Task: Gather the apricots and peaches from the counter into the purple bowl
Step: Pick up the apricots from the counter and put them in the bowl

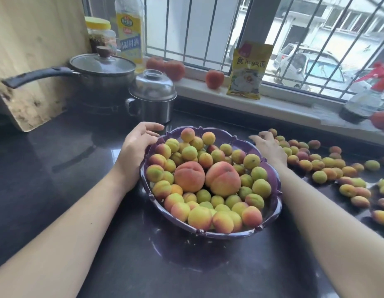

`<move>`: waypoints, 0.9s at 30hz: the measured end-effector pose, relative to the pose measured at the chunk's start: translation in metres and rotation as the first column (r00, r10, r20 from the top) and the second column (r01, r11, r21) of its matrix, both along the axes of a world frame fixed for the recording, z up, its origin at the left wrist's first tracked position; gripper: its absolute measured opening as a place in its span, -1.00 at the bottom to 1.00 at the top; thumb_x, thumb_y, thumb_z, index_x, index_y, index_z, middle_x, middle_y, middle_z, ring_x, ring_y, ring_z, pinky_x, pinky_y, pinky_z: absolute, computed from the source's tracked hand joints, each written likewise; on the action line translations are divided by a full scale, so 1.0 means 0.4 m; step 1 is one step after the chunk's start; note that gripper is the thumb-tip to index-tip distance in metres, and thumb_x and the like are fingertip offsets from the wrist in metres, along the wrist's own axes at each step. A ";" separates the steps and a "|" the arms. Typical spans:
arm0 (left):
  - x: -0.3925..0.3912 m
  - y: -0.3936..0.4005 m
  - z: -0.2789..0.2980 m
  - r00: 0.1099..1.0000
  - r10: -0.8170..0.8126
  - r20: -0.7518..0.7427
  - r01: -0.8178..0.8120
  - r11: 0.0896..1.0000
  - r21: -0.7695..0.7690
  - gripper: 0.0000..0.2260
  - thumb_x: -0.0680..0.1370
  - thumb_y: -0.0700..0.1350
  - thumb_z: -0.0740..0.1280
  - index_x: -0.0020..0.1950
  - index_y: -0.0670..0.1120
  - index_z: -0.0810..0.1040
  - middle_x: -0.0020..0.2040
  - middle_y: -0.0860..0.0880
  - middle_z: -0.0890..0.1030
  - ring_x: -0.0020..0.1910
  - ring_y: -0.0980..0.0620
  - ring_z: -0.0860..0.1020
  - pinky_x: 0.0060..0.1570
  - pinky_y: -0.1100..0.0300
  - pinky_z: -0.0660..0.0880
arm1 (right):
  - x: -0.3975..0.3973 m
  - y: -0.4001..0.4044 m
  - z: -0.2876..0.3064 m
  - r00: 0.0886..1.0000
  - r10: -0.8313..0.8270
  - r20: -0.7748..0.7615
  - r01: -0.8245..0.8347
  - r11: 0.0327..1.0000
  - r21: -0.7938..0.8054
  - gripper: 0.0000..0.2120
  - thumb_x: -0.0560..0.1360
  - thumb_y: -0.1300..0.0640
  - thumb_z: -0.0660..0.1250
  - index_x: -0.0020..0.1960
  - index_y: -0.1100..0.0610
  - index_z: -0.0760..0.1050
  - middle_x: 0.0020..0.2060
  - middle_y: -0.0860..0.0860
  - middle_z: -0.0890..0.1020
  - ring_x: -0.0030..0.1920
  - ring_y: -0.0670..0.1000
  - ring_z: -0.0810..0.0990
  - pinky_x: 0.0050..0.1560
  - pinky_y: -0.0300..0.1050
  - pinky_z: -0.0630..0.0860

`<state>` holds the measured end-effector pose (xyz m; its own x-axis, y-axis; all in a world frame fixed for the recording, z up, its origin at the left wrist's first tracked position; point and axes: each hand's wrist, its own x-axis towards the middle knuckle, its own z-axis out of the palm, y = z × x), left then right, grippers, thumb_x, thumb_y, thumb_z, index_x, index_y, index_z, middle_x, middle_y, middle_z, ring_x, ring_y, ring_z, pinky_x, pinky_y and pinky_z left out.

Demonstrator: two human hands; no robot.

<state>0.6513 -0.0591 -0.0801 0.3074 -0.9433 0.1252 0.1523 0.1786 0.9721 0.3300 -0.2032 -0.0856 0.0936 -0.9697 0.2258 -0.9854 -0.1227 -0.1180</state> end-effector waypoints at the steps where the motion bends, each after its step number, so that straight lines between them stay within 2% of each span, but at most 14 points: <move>1: 0.000 0.001 0.001 1.000 -0.004 0.003 0.004 1.000 0.001 -0.73 0.45 -0.08 0.27 0.08 -0.02 0.67 0.05 -0.19 0.62 -0.08 -0.04 0.62 -0.03 0.05 0.57 | 0.000 -0.006 0.004 0.999 0.012 -0.039 -0.011 1.000 0.015 -0.51 0.60 0.12 0.32 0.51 0.03 0.33 0.45 0.12 0.33 0.30 0.25 0.49 0.09 0.12 0.55; 3: 0.000 0.001 0.002 1.000 -0.013 0.005 0.013 1.000 0.004 -0.73 0.46 -0.08 0.27 0.07 -0.03 0.68 0.05 -0.19 0.62 -0.06 -0.07 0.61 -0.01 0.03 0.56 | 0.002 -0.016 0.013 0.999 -0.017 -0.047 0.018 1.000 0.023 -0.53 0.60 0.15 0.32 0.49 0.07 0.34 0.41 0.16 0.37 0.25 0.26 0.52 0.06 0.13 0.56; 6: 0.000 0.000 0.000 1.000 -0.020 -0.016 0.020 1.000 0.004 -0.73 0.45 -0.08 0.27 0.07 -0.05 0.68 0.02 -0.17 0.63 -0.06 -0.08 0.61 0.01 0.01 0.55 | 0.004 -0.011 0.008 0.998 -0.067 0.021 0.068 0.997 -0.048 -0.62 0.60 0.20 0.28 0.41 0.11 0.40 0.29 0.19 0.47 0.14 0.26 0.56 0.03 0.13 0.59; 11: 0.003 -0.004 -0.003 0.999 -0.026 -0.024 0.026 1.000 -0.004 -0.74 0.45 -0.09 0.27 0.05 -0.05 0.69 0.02 -0.15 0.64 -0.04 -0.09 0.60 0.03 0.00 0.54 | 0.007 0.032 -0.012 0.952 0.078 0.296 -0.012 0.975 -0.220 -0.81 0.62 0.17 0.31 0.23 0.14 0.46 0.08 0.14 0.61 0.03 0.15 0.60 -0.02 0.10 0.62; 14: 0.002 -0.002 -0.001 0.999 -0.035 -0.025 0.035 0.999 -0.007 -0.73 0.45 -0.08 0.27 0.06 -0.06 0.68 -0.01 -0.15 0.65 -0.08 -0.06 0.61 0.00 0.02 0.55 | 0.004 0.051 0.001 0.884 0.099 0.457 -0.013 0.982 -0.187 -0.79 0.62 0.15 0.34 0.24 0.17 0.48 0.05 0.12 0.63 0.03 0.07 0.58 -0.08 -0.13 0.53; 16: -0.001 0.000 0.001 0.998 -0.041 -0.042 0.041 0.999 -0.010 -0.73 0.45 -0.09 0.27 0.07 -0.09 0.67 -0.05 -0.10 0.67 -0.12 -0.02 0.62 -0.05 0.07 0.57 | -0.005 0.067 0.022 0.790 0.081 0.608 0.006 0.990 -0.140 -0.77 0.63 0.15 0.33 0.26 0.19 0.49 0.08 0.11 0.63 0.03 0.05 0.61 -0.11 -0.24 0.50; 17: -0.002 0.001 0.001 0.998 -0.044 -0.047 0.044 0.999 -0.012 -0.72 0.45 -0.09 0.27 0.07 -0.10 0.67 -0.07 -0.08 0.68 -0.14 0.00 0.63 -0.08 0.10 0.58 | -0.010 0.079 0.044 0.706 0.073 0.705 0.002 0.995 -0.105 -0.77 0.63 0.16 0.33 0.27 0.19 0.48 0.09 0.12 0.64 0.02 0.06 0.66 -0.11 -0.22 0.56; 19: -0.004 0.001 0.002 0.998 -0.045 -0.047 0.044 0.999 -0.017 -0.72 0.45 -0.09 0.27 0.07 -0.10 0.66 -0.10 -0.05 0.69 -0.16 0.03 0.63 -0.11 0.16 0.59 | -0.022 0.105 0.104 0.525 0.050 0.850 -0.027 0.999 -0.042 -0.77 0.63 0.18 0.33 0.27 0.17 0.48 0.06 0.13 0.66 -0.02 0.07 0.71 -0.05 -0.07 0.67; 20: -0.005 0.000 0.004 0.998 -0.044 -0.047 0.043 0.999 -0.021 -0.72 0.44 -0.09 0.26 0.07 -0.11 0.66 -0.11 -0.04 0.69 -0.16 0.04 0.63 -0.12 0.18 0.60 | -0.026 0.115 0.140 0.466 0.042 0.884 -0.037 0.999 -0.028 -0.79 0.63 0.17 0.34 0.25 0.14 0.50 0.04 0.12 0.67 -0.02 0.08 0.72 0.00 0.05 0.68; 22: -0.010 0.001 0.006 0.998 -0.031 -0.054 0.030 0.999 -0.028 -0.72 0.43 -0.09 0.27 0.06 -0.12 0.66 -0.13 -0.03 0.69 -0.18 0.05 0.63 -0.16 0.23 0.60 | -0.024 0.141 0.219 0.414 0.059 0.908 -0.101 0.995 -0.018 -0.83 0.62 0.14 0.36 0.20 0.06 0.57 0.04 0.09 0.67 -0.01 0.08 0.68 0.10 0.19 0.65; 23: -0.012 0.000 0.007 0.998 -0.026 -0.058 0.024 0.999 -0.029 -0.72 0.43 -0.09 0.27 0.06 -0.12 0.66 -0.13 -0.03 0.69 -0.17 0.05 0.62 -0.17 0.24 0.60 | -0.015 0.157 0.256 0.435 0.078 0.897 -0.160 0.987 -0.008 -0.84 0.61 0.12 0.36 0.19 0.01 0.60 0.06 0.07 0.67 0.00 0.05 0.66 0.13 0.17 0.63; 25: -0.010 0.000 0.005 0.998 -0.026 -0.059 0.025 0.999 -0.029 -0.72 0.43 -0.09 0.27 0.05 -0.11 0.66 -0.15 -0.01 0.70 -0.17 0.04 0.62 -0.16 0.23 0.59 | 0.021 0.196 0.309 0.568 0.144 0.810 -0.300 0.953 0.040 -0.81 0.61 0.06 0.37 0.22 -0.08 0.61 0.06 -0.01 0.69 -0.02 -0.05 0.67 0.09 -0.02 0.62; 27: -0.005 0.001 0.003 0.998 -0.031 -0.051 0.030 0.999 -0.029 -0.73 0.43 -0.08 0.28 0.05 -0.10 0.66 -0.16 0.01 0.70 -0.17 0.04 0.61 -0.16 0.21 0.59 | 0.074 0.232 0.336 0.694 0.236 0.680 -0.407 0.908 0.099 -0.73 0.60 0.04 0.38 0.30 -0.05 0.54 0.01 -0.03 0.69 -0.08 -0.11 0.70 -0.01 -0.16 0.62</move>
<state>0.6492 -0.0586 -0.0789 0.2850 -0.9488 0.1364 0.2075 0.2000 0.9576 0.3597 -0.1104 0.0487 0.3250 -0.9365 0.1314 -0.5641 -0.3036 -0.7679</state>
